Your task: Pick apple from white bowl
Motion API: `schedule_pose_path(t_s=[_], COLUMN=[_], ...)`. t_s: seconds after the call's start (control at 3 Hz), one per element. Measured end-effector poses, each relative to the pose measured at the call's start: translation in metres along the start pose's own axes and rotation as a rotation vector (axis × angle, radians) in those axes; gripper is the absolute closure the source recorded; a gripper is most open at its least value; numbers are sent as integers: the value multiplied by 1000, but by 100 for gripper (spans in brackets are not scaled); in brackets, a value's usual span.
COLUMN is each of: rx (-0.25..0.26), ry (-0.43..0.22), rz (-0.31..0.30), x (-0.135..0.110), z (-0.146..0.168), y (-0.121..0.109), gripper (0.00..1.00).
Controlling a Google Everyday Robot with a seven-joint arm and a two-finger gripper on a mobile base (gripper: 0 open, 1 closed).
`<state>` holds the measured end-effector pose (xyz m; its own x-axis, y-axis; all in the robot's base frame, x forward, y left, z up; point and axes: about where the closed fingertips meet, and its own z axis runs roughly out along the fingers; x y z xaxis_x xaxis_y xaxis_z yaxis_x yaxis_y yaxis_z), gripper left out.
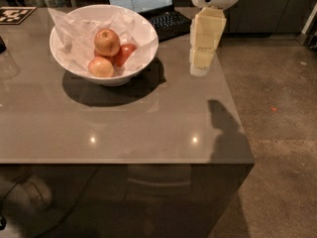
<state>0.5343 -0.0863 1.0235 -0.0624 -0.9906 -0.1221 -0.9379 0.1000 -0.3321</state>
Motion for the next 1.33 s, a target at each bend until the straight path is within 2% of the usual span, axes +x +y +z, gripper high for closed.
schedule_pose_path(t_s=[0.33,0.67,1.0,1.33], rx=[32,-1,-21,-6], ry=[-28,-74,-135,-168], rz=[-5,-21,-57,-134], x=[-11,-44,-88,-133], z=[-1,11,22,32], y=[-8,-28,-61,-86], gripper=[0,0,0,0])
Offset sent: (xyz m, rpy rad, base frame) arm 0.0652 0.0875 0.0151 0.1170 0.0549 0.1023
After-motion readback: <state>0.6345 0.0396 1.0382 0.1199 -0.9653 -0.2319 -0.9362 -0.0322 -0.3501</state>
